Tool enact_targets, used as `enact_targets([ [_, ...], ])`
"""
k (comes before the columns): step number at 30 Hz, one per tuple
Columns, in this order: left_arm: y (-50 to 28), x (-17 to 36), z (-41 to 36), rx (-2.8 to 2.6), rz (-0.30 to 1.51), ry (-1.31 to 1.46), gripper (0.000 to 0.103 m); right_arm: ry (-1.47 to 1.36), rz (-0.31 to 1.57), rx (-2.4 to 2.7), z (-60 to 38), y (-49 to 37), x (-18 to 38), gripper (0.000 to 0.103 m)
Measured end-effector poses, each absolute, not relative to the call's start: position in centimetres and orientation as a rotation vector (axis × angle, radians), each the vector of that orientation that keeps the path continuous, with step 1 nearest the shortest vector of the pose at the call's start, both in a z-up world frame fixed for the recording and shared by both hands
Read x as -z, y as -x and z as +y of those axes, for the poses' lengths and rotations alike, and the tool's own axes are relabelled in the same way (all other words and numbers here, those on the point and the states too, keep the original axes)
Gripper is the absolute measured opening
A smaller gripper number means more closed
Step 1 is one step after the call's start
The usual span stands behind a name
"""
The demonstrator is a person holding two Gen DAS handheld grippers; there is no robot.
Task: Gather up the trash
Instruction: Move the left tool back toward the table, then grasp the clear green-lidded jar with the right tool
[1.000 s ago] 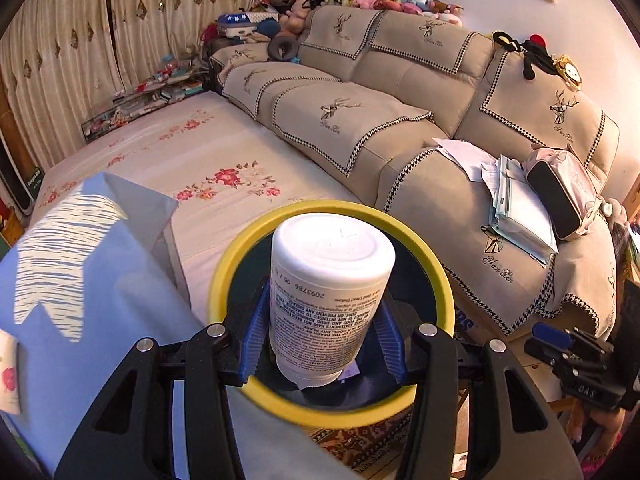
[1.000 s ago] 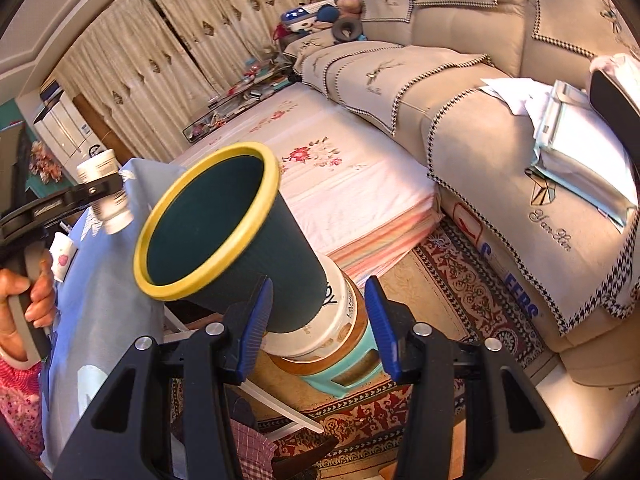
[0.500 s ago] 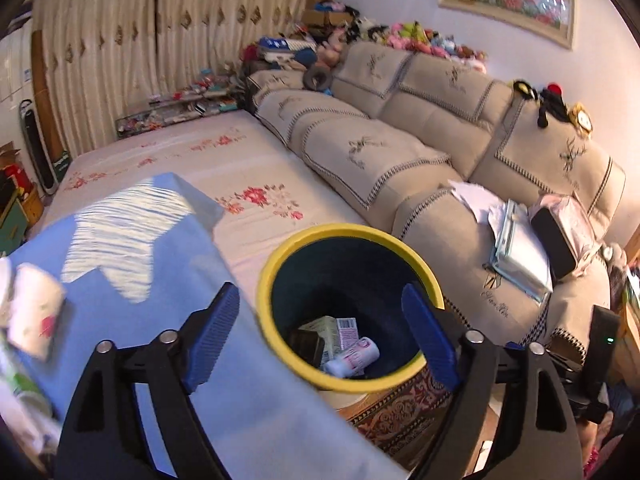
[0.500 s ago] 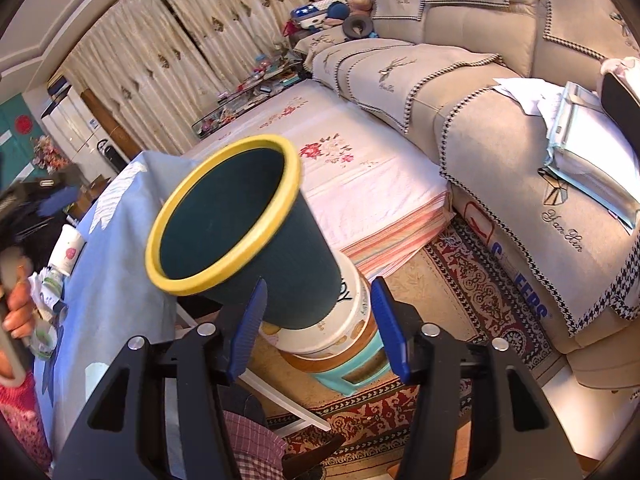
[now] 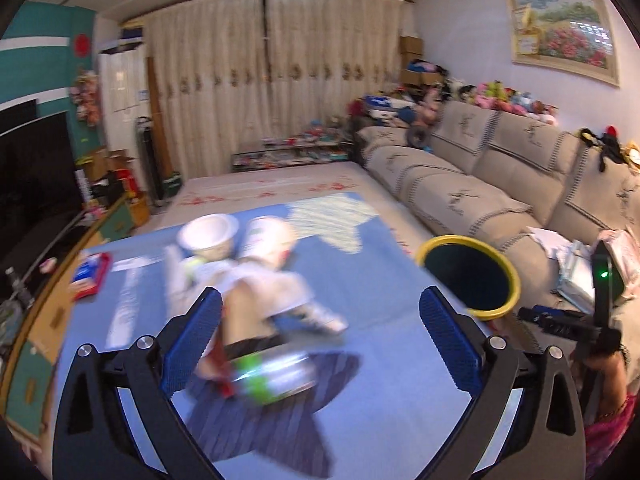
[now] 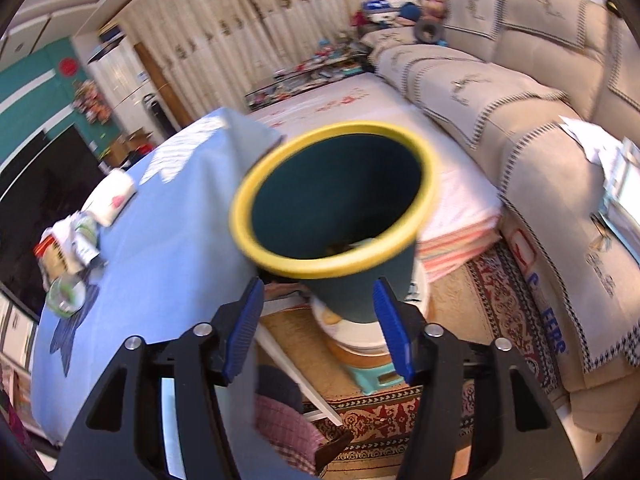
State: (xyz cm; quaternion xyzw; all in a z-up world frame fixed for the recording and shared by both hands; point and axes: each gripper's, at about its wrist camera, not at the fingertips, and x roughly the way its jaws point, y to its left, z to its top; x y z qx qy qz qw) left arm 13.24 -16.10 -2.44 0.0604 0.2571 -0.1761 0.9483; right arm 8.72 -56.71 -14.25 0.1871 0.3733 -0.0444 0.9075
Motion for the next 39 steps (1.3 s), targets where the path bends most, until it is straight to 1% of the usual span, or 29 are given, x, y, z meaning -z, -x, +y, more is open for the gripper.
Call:
enact_targets([
  [6, -10.4, 3.7, -5.4, 0.143, 0.532, -0.042, 0.098, -0.3, 0.778, -0.029, -50.3, -11.1, 12.5, 0.056],
  [11, -9.3, 5.0, 0.4, 0.038, 0.539, 0.027, 0.098, -0.251, 0.774, -0.145, -43.1, -13.0, 11.1, 0.057],
  [13, -9.0, 5.4, 1.9, 0.022, 0.542, 0.05, 0.098, -0.217, 0.778, -0.194, -40.0, -13.8, 10.8, 0.063],
  [15, -8.8, 5.9, 3.4, 0.017, 0.543, 0.063, 0.098, -0.183, 0.783, -0.242, -36.9, -14.4, 10.8, 0.066],
  [17, -8.6, 6.1, 3.4, 0.013, 0.543, 0.07, 0.098, -0.165, 0.783, -0.275, -33.9, -15.0, 10.7, 0.069],
  [19, -8.4, 6.5, 3.5, 0.017, 0.55, 0.081, 0.098, -0.148, 0.788, -0.302, -31.3, -15.6, 10.7, 0.074],
  [25, -8.7, 7.6, 3.6, 0.027, 0.582, 0.105, 0.098, -0.097, 0.816, -0.322, -26.6, -17.1, 11.2, 0.08],
  [30, -8.9, 8.6, 4.2, 0.03, 0.6, 0.136, 0.098, -0.076, 0.844, -0.311, -24.7, -17.9, 11.8, 0.08],
  [39, -9.2, 9.5, 4.3, 0.043, 0.62, 0.159, 0.098, -0.07, 0.866, -0.248, -24.1, -19.4, 12.9, 0.081],
])
